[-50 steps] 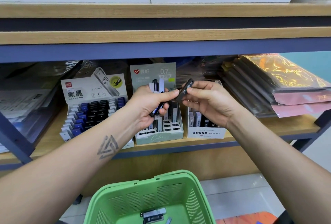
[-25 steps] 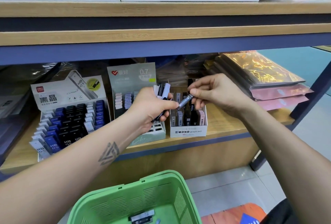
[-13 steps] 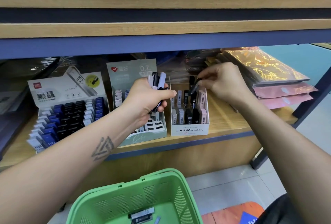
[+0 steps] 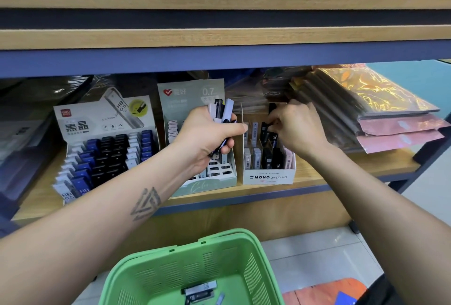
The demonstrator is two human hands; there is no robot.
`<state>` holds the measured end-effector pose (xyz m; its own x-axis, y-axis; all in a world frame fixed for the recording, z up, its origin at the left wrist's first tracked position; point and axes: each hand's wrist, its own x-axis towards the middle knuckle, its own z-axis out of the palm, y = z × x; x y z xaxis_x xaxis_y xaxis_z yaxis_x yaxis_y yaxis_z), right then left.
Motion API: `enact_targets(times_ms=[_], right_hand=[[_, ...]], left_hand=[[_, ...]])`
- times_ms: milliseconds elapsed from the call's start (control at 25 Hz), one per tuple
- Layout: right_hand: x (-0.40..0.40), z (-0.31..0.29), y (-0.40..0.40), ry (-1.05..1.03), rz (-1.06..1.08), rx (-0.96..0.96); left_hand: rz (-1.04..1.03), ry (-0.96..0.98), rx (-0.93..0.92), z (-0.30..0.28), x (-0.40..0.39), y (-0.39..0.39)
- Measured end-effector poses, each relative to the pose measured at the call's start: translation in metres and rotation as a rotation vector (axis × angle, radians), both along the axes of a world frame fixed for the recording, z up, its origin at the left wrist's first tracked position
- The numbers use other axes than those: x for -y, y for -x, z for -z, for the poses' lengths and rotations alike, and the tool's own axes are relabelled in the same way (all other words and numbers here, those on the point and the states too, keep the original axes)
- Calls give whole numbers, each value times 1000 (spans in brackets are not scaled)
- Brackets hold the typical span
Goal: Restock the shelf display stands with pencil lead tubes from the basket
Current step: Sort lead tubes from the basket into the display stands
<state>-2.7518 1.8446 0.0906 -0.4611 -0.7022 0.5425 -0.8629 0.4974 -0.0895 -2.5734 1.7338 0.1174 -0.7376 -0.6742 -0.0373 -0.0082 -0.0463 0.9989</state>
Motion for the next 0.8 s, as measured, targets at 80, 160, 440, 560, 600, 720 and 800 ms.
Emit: enact_targets(times_ms=[80,160,440,560,600,720,800], right_hand=[[2,6,-2,-16,27,-18],[5,11,-3,-18,52,-55],[1,11,-1,-1,63,-83],[-2,-1,-14,215,-137,396],[-3,-5,-19,271,-264,663],[-7,-13,-37,269,-599,1199],[-7,-14,-43,226,-663,1286]], left_hand=[[12,-3,2,1,0,0],[26,3,3,2,-1,1],[161,-137,6,1,-6,-1],[185,-310,-12,1,-6,-1],[187,-342,-11,1,-5,-2],[193,-378,-2,2,-6,-4],[186,-391,-10,3,-5,-6]])
